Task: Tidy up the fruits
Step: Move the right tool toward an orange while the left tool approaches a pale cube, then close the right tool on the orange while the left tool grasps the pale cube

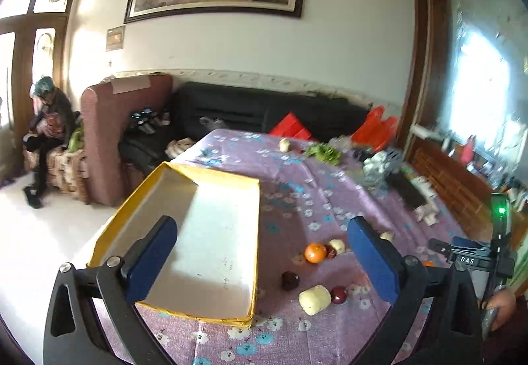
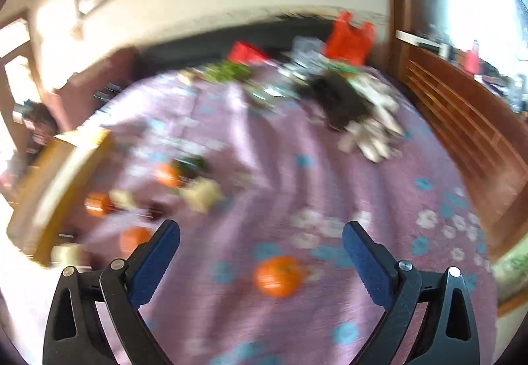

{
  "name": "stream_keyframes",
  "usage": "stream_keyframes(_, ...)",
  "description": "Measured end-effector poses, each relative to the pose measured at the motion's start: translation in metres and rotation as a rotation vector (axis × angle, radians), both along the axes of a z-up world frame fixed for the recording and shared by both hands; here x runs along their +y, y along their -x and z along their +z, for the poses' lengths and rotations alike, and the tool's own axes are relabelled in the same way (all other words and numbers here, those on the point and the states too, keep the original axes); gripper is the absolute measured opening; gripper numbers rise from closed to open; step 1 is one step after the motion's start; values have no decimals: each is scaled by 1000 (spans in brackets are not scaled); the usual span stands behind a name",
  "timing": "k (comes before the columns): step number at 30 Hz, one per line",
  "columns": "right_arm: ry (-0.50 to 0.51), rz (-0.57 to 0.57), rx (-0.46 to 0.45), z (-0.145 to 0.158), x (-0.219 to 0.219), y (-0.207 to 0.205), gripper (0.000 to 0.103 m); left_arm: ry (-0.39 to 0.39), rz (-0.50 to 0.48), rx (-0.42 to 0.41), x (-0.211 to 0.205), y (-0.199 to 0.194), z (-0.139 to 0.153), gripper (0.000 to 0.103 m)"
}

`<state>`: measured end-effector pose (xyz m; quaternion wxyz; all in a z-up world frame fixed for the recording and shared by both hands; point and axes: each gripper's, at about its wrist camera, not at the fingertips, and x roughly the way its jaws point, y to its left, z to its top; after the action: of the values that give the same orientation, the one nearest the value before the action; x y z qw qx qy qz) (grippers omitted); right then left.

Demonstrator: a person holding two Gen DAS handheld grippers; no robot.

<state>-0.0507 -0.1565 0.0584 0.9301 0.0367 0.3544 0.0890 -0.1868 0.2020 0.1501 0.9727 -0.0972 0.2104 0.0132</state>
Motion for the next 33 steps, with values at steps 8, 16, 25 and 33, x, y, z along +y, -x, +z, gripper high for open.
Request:
stream_keyframes(8,-10,244,42,-5,70,-1,95,-5,-38,221,-9,-26,-35,88)
stream_keyframes(16,22,278,114,-37,104,-22,85,-11,-211,364,-47,-50,-75,55)
stream_keyframes(25,-19,278,190,-61,106,-29,41,-25,-279,441,-72,-69,-98,56)
stream_keyframes(33,-64,284,177,-62,100,-30,42,-41,-324,473,-86,-85,-112,48)
